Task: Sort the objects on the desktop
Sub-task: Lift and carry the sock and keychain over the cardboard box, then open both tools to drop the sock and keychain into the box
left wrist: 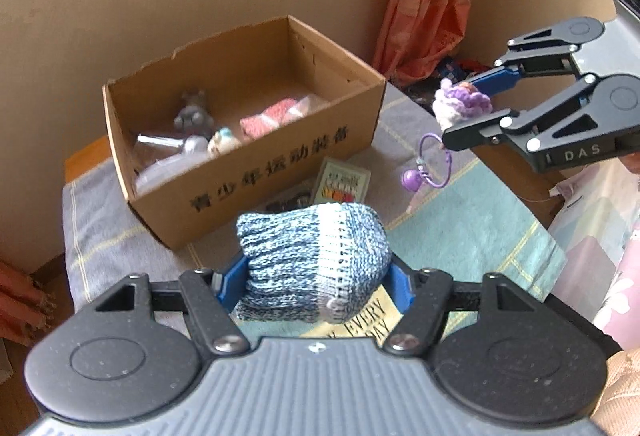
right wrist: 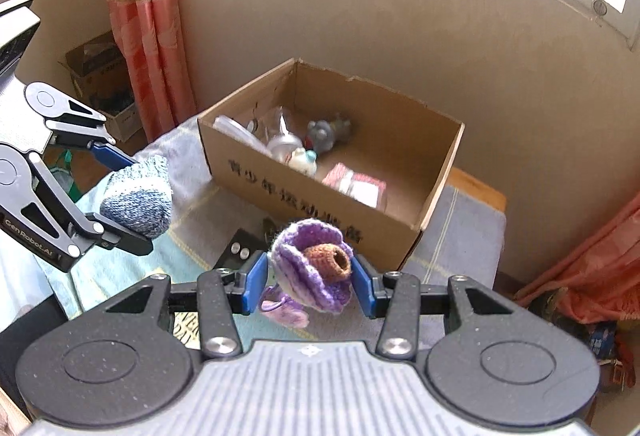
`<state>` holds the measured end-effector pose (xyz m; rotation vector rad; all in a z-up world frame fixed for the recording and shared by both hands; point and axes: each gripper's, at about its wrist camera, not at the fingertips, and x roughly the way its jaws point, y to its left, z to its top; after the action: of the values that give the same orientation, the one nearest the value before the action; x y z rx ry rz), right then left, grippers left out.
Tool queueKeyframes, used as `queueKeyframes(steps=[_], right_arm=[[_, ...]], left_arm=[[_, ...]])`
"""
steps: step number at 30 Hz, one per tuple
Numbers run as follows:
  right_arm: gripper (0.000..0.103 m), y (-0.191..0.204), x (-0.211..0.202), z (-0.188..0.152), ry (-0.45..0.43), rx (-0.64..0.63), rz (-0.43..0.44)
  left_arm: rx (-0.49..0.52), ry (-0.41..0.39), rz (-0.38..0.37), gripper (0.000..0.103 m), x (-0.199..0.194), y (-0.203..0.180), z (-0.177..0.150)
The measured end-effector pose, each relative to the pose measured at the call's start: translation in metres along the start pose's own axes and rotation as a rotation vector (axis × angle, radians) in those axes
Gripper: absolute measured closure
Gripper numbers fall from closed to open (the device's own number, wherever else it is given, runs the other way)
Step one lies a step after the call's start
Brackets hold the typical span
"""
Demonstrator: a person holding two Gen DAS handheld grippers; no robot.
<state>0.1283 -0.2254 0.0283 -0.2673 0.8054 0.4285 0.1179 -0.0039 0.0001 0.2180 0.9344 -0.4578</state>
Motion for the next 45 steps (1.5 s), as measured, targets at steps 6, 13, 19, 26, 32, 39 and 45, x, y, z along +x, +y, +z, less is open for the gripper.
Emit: queueKeyframes(steps=[6,13,19,26,32,39,45], right_arm=[[0.052,-0.012,-0.003,0.021,-0.032,0.021,-0.014],[0.052,-0.032,0.002,0.051,-0.061,0.058,-0.037],[0.052,-0.047,0.013,0.073,-0.064,0.034,-0.081],[0.052,-0.07,0.031,0.104,-0.076,0.059,-0.095],[0.052,-0.085,0.066,0.125,-0.04,0.08,-0.095],[0.05,-0.093,0.107,0.125,0.01,0.111,-0.065],[0.013,-0.109,0.109,0.116,-0.032,0.211,-0.062]], left_arm=[[-0.003,-0.033,0.007,0.034,-0.003,0.011,0.032],[-0.02,-0.08,0.047,0.034,0.004,0.022,0.074],[-0.049,-0.101,0.078,0.034,0.012,0.034,0.104],[-0.08,-0.103,0.1,0.034,0.031,0.05,0.134],[-0.115,-0.068,0.113,0.034,0.057,0.063,0.151],[-0.136,-0.018,0.146,0.034,0.083,0.081,0.154],[-0.177,0.011,0.151,0.034,0.098,0.094,0.152]])
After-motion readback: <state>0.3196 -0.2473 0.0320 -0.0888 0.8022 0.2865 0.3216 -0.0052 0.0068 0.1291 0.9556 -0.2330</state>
